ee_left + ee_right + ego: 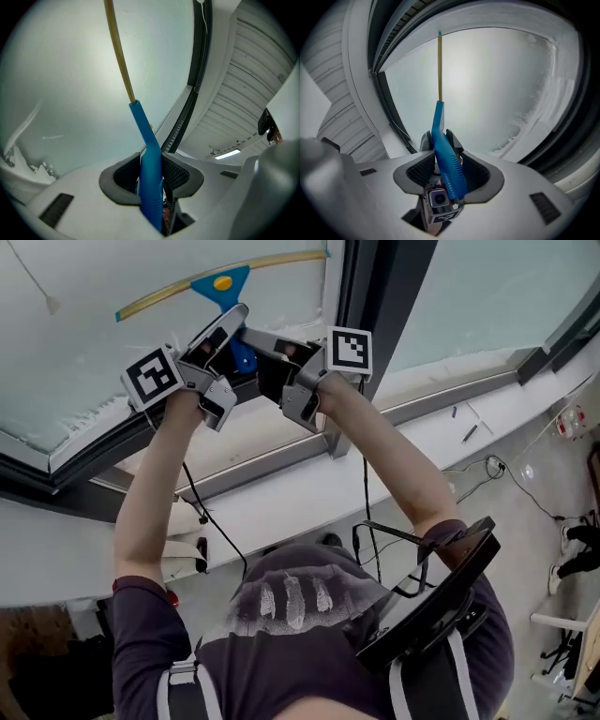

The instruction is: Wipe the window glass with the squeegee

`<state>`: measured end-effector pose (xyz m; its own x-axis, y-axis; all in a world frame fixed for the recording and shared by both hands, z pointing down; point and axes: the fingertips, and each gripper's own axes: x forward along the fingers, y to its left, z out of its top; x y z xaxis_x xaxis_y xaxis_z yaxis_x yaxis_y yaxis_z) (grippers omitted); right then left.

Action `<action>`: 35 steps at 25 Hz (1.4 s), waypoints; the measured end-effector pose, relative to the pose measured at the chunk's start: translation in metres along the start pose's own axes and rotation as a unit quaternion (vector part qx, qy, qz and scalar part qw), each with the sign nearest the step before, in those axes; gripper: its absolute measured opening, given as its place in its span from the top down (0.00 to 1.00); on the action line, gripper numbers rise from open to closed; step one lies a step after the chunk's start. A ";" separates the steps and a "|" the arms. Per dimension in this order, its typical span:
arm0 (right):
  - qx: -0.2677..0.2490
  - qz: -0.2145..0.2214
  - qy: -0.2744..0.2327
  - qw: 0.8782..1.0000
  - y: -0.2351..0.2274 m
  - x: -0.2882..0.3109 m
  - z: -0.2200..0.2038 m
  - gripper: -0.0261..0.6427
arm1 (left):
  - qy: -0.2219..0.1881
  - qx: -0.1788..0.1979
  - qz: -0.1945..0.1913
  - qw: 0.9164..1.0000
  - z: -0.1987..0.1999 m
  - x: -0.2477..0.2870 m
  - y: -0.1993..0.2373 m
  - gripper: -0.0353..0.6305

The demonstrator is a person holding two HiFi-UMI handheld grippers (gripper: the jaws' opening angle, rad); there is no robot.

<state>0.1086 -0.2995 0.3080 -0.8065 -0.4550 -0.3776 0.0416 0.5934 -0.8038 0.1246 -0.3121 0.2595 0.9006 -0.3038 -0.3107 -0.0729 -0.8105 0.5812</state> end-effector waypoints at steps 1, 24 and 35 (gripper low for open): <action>0.003 -0.002 -0.001 1.000 -0.002 -0.003 -0.002 0.70 | 0.000 -0.006 -0.001 1.000 -0.004 0.000 0.000 0.73; -0.192 0.024 0.035 0.981 0.027 -0.133 -0.064 0.96 | -0.119 0.005 0.051 0.992 -0.063 -0.139 -0.006 0.73; -0.102 0.006 0.061 0.993 -0.009 -0.212 -0.094 0.96 | -0.056 -0.033 0.111 0.992 -0.182 -0.109 -0.020 0.73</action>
<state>0.2243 -0.1463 0.4387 -0.8724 -0.3712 -0.3179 -0.0595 0.7263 -0.6848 0.1063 -0.1713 0.4186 0.8121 -0.5280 -0.2484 -0.2335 -0.6842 0.6909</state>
